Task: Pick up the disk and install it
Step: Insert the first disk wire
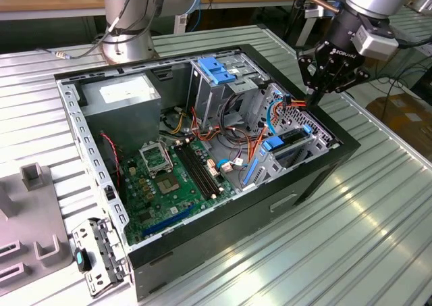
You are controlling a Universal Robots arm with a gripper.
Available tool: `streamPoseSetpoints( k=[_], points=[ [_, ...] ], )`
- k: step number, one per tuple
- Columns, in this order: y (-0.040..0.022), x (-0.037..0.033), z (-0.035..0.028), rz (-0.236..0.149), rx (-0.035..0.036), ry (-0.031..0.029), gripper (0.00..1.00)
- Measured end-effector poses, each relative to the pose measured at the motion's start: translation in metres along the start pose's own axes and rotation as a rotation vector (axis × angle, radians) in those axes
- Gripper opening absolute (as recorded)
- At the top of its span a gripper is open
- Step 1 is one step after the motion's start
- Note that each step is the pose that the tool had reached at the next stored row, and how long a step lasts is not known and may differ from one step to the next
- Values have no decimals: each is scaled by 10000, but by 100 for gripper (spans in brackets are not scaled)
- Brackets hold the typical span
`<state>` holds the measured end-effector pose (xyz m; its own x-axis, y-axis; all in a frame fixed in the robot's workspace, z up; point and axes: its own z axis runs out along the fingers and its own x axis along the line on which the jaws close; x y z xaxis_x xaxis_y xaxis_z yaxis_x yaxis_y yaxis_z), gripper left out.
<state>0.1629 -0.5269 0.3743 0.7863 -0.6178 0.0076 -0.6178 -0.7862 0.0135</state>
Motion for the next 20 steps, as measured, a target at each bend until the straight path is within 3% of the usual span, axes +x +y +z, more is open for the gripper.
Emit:
streamPoseSetpoints(
  k=[2, 16, 20],
  points=[
    [1, -3, 0, 184, -2, -2, 17],
    [1, -3, 0, 248, -2, -4, 17],
    [2, -3, 0, 606, -5, -9, 17]
  ],
)
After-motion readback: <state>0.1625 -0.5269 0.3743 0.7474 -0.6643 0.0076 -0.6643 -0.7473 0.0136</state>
